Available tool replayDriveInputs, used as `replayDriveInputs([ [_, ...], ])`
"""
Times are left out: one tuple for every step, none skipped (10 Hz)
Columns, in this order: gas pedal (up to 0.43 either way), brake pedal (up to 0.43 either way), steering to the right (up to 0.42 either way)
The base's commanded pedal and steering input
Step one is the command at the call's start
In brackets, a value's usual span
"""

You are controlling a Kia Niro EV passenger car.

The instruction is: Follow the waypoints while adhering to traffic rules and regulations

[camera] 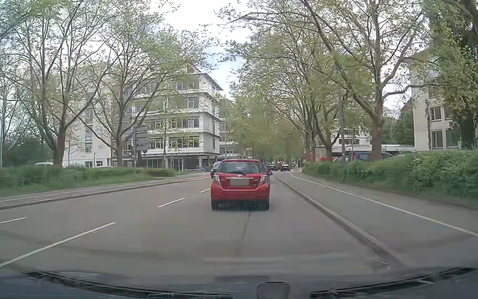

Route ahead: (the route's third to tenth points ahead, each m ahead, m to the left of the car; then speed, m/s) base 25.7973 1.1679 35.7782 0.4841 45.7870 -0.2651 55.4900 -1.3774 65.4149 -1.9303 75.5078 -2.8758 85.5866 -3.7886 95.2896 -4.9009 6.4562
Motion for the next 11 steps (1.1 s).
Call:
replayDriveInputs([
  [0.000, 0.159, 0.000],
  [0.000, 0.146, 0.002],
  [0.000, 0.128, 0.003],
  [0.000, 0.098, 0.002],
  [0.000, 0.091, 0.003],
  [0.000, 0.085, 0.004],
  [0.000, 0.073, 0.005],
  [0.000, 0.055, 0.005],
  [0.000, 0.043, 0.005],
  [0.000, 0.030, 0.005],
  [0.000, 0.018, 0.006],
])
